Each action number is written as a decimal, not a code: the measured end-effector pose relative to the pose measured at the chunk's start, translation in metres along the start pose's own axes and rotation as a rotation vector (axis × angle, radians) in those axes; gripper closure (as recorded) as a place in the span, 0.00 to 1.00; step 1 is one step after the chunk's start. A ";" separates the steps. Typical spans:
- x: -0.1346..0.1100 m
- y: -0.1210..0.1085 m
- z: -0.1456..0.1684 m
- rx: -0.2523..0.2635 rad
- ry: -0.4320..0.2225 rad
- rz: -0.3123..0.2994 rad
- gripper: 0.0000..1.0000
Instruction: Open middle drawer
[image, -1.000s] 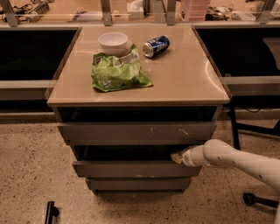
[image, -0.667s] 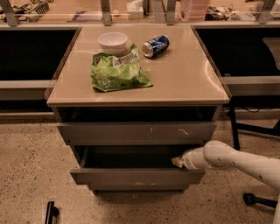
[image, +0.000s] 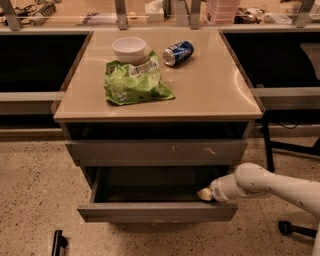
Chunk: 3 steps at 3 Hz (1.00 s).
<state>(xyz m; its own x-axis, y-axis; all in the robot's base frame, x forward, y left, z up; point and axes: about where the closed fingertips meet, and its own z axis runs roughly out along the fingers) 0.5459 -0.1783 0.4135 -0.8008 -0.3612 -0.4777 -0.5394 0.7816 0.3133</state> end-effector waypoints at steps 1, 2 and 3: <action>0.000 0.000 0.000 0.001 -0.002 0.000 1.00; 0.027 0.018 0.007 -0.059 0.018 0.011 1.00; 0.030 0.022 0.008 -0.071 0.018 0.015 1.00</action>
Offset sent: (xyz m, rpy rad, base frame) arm -0.0694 0.0150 -0.0270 0.0937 0.0948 0.0563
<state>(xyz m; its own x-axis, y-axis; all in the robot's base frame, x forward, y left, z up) 0.5116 -0.1678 0.3997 -0.8130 -0.3592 -0.4584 -0.5440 0.7493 0.3777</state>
